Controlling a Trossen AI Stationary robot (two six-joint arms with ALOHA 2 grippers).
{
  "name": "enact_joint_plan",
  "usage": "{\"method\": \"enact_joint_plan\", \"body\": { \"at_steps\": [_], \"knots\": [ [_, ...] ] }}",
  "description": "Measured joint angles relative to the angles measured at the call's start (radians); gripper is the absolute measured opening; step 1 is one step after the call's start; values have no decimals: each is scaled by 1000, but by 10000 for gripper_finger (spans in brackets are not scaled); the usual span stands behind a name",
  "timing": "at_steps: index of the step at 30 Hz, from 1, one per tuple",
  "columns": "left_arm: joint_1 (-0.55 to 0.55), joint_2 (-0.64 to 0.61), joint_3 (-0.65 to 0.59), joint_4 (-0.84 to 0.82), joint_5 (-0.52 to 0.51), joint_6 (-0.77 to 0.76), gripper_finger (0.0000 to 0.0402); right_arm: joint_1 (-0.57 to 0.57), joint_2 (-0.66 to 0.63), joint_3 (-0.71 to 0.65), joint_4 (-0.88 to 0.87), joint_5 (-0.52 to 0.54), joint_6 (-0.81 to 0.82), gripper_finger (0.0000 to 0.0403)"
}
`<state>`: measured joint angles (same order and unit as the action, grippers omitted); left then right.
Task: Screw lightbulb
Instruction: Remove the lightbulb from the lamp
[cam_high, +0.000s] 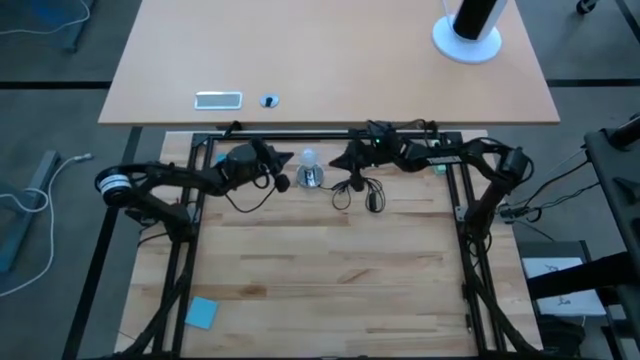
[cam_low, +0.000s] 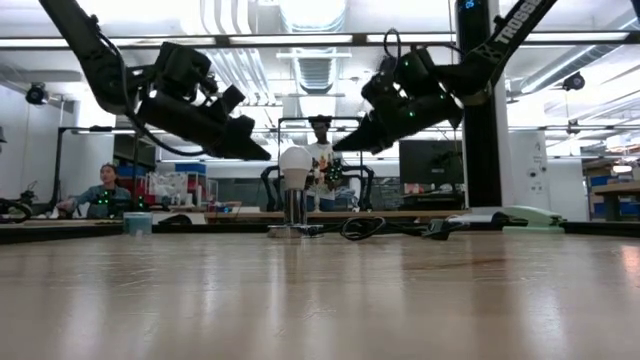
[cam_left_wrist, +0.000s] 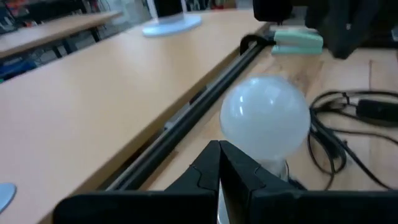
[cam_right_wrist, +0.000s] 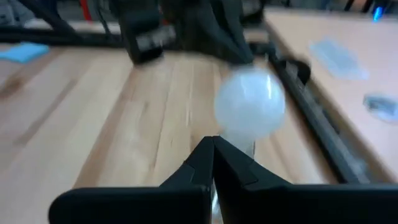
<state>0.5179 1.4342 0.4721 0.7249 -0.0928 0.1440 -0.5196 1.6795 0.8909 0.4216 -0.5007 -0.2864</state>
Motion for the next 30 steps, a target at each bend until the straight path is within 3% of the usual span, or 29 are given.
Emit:
{"method": "enact_joint_plan", "body": {
  "at_steps": [6, 16, 30],
  "knots": [
    [0, 89, 10, 121, -2, 0, 0, 31, 41, -2, 69, -7, -1, 2],
    [0, 164, 77, 128, -2, 0, 0, 42, 60, 7, 155, 0, -7, 2],
    [-2, 170, 76, 119, -2, -26, 0, 43, 210, 65, 255, 25, 69, 2]
  ]
}}
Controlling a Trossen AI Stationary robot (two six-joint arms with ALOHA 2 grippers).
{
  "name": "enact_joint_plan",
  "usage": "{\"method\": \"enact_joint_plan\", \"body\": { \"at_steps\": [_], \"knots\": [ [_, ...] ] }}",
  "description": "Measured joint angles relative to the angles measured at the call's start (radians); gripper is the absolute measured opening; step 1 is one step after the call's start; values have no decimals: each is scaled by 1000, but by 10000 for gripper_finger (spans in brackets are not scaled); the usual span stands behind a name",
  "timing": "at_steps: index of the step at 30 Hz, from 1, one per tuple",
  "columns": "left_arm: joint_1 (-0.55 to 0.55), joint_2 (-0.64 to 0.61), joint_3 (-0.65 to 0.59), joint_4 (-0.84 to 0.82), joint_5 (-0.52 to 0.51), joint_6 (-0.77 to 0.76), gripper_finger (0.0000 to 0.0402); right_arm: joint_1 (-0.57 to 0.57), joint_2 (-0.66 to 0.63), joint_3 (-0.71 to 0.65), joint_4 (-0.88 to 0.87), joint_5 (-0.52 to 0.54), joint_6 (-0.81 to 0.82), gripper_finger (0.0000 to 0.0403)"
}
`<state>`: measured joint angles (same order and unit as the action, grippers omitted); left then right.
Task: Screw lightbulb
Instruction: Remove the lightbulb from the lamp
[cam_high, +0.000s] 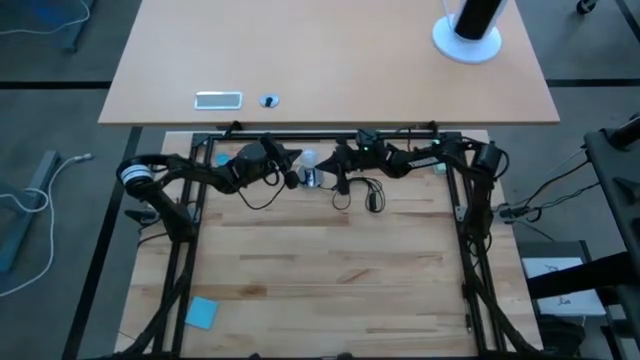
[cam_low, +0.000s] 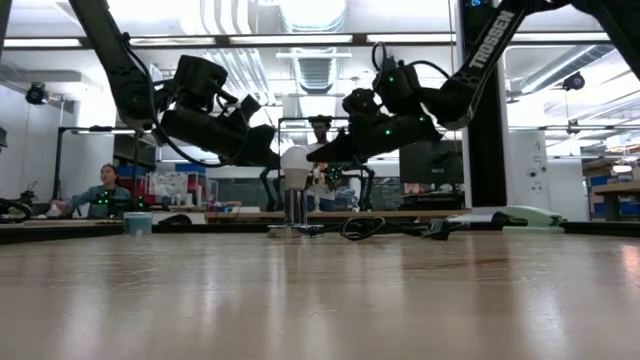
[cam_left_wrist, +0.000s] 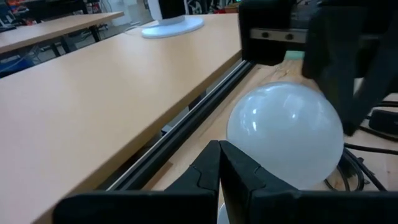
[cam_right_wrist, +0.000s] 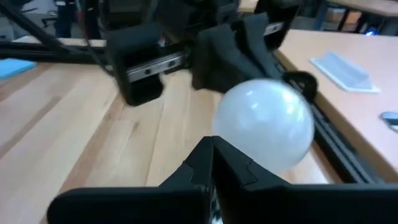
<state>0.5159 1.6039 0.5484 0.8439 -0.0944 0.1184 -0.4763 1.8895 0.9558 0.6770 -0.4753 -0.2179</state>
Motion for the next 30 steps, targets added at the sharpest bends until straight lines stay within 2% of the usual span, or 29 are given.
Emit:
{"method": "enact_joint_plan", "body": {
  "at_steps": [6, 14, 19, 25, 30],
  "knots": [
    [-1, 0, 0, -17, 4, -1, 0, 1, 34, 26, -7, 31, 15, 2],
    [-4, -8, 0, -54, 61, -6, 0, -15, 5, 16, -48, 48, 13, 2],
    [-6, -33, 0, -112, 70, -8, 0, -31, 2, 14, -52, 59, 23, 2],
    [-21, -98, -3, -227, 137, -5, 0, -42, 0, 3, -83, 129, 26, 2],
    [-23, -156, -5, -303, 87, -7, 0, -50, -2, -12, -100, 118, 19, 2]
  ]
}}
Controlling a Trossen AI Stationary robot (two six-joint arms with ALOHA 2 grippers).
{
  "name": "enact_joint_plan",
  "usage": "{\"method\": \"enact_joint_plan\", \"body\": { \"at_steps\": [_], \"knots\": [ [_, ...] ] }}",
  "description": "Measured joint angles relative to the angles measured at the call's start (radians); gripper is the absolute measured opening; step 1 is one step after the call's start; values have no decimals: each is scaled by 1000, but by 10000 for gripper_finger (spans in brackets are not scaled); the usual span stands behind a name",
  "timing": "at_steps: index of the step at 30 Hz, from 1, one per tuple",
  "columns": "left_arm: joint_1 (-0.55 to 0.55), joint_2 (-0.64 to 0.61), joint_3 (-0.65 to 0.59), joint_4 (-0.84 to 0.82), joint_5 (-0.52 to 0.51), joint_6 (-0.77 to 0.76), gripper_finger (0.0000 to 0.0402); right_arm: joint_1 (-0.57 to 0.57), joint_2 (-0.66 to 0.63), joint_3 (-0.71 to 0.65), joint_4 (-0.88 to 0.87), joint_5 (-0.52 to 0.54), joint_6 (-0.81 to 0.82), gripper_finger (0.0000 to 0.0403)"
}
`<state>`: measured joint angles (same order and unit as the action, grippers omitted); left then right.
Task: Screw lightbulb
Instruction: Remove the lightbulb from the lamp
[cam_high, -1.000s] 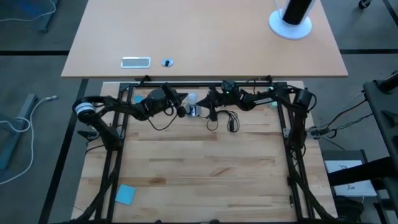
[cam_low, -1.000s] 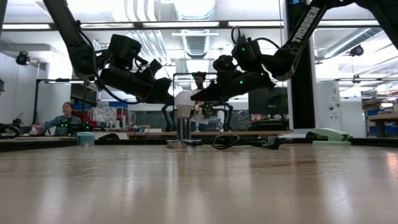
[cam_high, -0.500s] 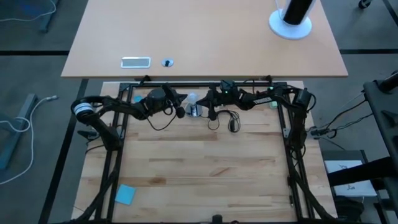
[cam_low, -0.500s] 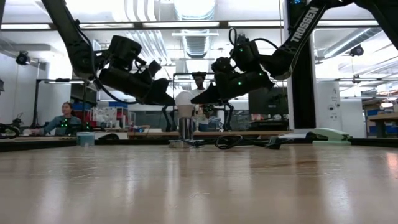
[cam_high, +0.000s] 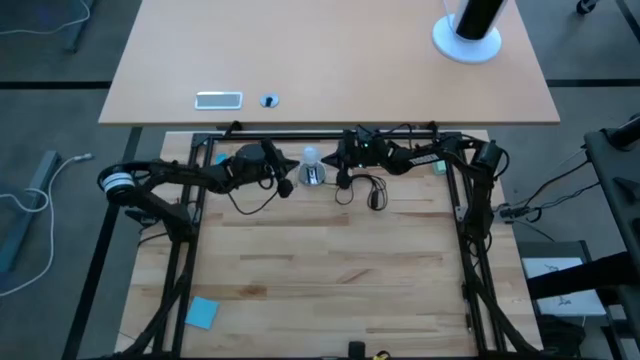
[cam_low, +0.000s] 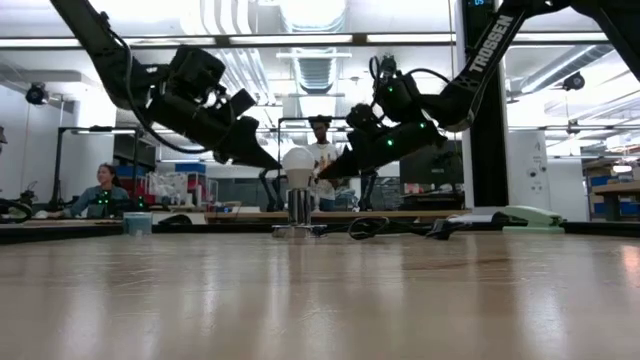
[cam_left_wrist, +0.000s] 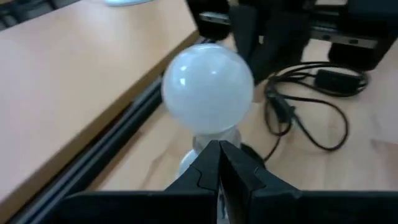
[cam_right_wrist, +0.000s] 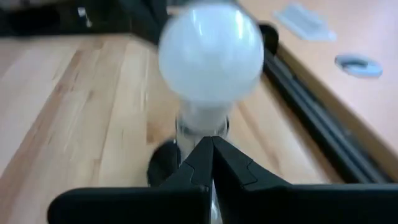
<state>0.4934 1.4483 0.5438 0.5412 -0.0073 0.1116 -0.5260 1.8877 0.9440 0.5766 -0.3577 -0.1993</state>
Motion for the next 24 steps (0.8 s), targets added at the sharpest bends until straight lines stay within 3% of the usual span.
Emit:
{"method": "enact_joint_plan", "body": {
  "at_steps": [4, 7, 13, 24],
  "knots": [
    [2, -37, -1, -53, -112, 14, 0, 0, -18, -9, -21, -59, -10, 2],
    [10, -37, -1, -5, -118, 46, 0, 10, -21, -1, -15, -142, -11, 2],
    [27, 31, 16, 128, -124, 79, 0, 31, -21, 41, -15, -137, -46, 2],
    [29, 167, 130, 99, -84, 89, 0, 24, -21, 59, -33, -46, -58, 2]
  ]
}}
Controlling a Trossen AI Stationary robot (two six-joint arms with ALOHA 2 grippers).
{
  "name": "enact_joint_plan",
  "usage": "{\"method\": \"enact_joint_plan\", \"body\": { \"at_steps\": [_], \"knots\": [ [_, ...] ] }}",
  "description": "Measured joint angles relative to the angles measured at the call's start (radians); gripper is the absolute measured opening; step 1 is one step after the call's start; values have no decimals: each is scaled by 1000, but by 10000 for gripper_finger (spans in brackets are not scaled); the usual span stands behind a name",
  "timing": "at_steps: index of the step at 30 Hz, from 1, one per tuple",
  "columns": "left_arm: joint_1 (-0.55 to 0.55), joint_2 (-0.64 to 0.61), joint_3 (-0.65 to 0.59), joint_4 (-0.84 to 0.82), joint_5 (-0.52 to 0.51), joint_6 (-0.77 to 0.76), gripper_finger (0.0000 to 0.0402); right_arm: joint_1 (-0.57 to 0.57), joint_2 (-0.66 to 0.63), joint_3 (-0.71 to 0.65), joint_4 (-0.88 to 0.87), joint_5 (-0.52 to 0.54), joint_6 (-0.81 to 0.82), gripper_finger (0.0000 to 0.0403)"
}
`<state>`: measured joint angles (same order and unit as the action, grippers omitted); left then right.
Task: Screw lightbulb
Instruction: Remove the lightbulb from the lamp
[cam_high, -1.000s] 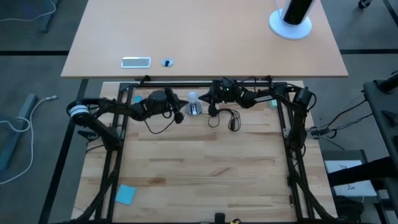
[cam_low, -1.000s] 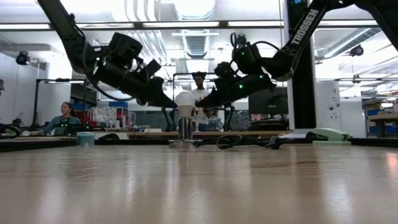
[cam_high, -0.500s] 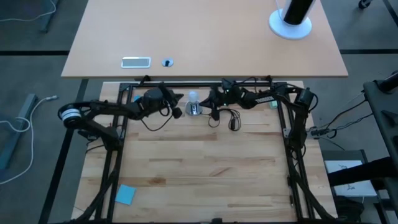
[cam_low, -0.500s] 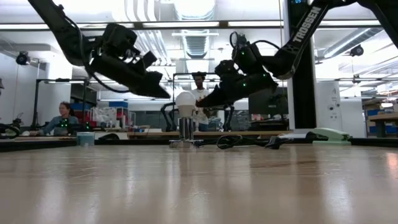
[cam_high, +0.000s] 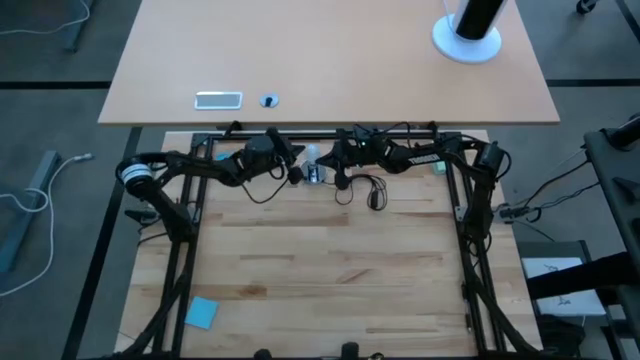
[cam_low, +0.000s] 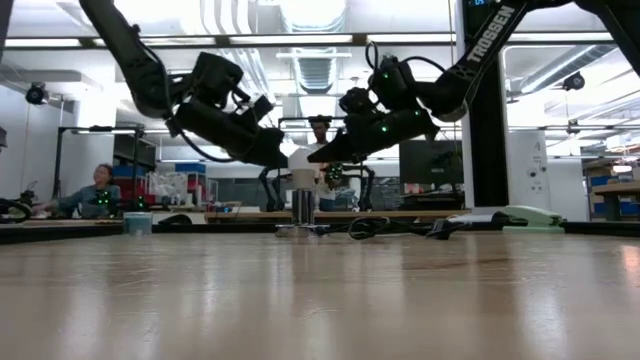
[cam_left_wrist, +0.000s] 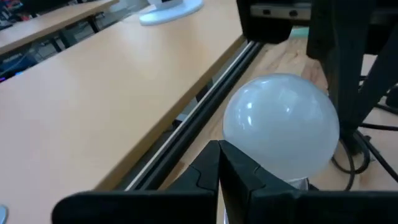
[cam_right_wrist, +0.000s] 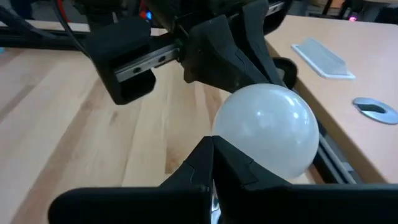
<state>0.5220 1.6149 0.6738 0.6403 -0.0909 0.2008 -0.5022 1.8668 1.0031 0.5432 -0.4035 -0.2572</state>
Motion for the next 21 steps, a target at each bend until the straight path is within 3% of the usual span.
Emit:
{"method": "enact_joint_plan", "body": {
  "at_steps": [11, 21],
  "knots": [
    [-17, -49, 15, -193, 49, -6, 0, -37, -1, -7, -90, 60, -26, 2],
    [-19, -64, -26, -208, -18, -42, 0, -49, -7, -21, -208, 44, -59, 2]
  ]
}}
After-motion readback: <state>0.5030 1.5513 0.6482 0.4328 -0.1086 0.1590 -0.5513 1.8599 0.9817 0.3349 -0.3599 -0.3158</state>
